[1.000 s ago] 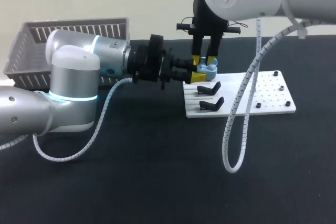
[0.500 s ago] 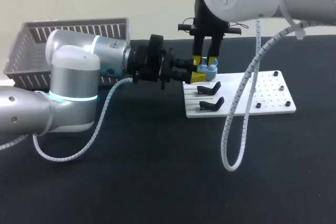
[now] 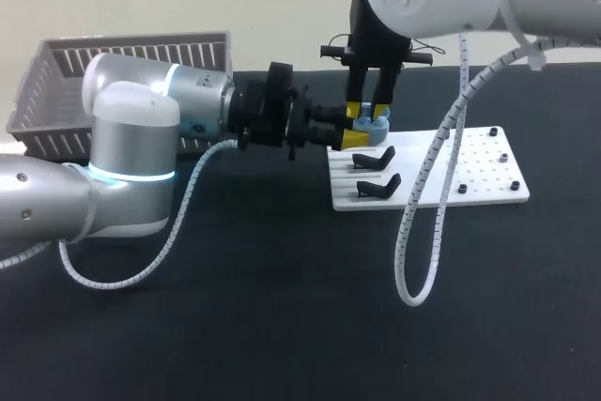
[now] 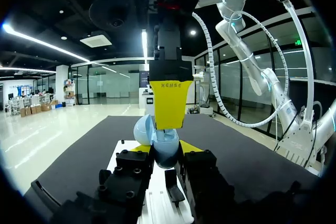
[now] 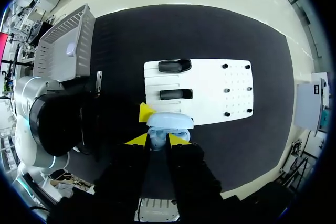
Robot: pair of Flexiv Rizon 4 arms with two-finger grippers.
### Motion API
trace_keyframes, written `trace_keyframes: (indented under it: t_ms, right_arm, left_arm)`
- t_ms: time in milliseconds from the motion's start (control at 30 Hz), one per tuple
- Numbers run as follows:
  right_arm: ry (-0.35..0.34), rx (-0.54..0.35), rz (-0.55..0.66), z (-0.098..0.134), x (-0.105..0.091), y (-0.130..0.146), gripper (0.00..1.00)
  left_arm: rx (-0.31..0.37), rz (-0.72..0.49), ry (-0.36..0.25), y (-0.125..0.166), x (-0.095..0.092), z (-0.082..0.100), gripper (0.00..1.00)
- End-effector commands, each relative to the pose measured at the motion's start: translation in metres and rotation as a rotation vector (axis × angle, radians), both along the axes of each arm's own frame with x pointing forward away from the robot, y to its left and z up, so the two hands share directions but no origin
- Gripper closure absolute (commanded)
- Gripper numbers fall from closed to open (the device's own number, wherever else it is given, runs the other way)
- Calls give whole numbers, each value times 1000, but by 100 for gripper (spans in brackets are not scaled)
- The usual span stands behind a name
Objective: Pick up each earbud case from the left stands, insert the matching earbuds, close the lid, and place the case in the box.
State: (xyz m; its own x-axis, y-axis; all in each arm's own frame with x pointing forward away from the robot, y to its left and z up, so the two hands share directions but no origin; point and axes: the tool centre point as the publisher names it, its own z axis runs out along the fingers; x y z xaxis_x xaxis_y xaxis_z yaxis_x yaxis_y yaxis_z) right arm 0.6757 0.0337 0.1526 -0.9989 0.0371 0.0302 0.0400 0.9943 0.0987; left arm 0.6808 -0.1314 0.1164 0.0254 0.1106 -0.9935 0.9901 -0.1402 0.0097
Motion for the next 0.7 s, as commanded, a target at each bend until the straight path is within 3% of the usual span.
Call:
trace_keyframes:
  t_ms: [33,67,100,133,333,467,600,667,700]
  right_arm:
    - [5,0,0,-2,3,-2,78]
    - [1,-1,0,-1,3,-3,56]
    - [0,1,0,-1,3,-4,21]
    - [0,3,-1,0,2,-5,0]
    - [-17,31,-16,12,-3,-12,0]
    - [-24,106,-29,27,-5,-14,0]
    - [-75,155,-124,36,12,-24,0]
    - [-79,254,-192,39,23,-31,0]
    - [-77,262,-231,39,29,-35,0]
  left_arm:
    - [0,0,0,1,0,1,100]
    - [0,0,0,1,0,1,100]
    - [0,0,0,1,0,1,100]
    - [0,0,0,1,0,1,100]
    - [0,0,0,1,0,1,100]
    - [0,0,0,1,0,1,100]
    - [0,0,0,1,0,1,100]
    - [0,0,0,1,0,1,100]
    - [0,0,0,1,0,1,100]
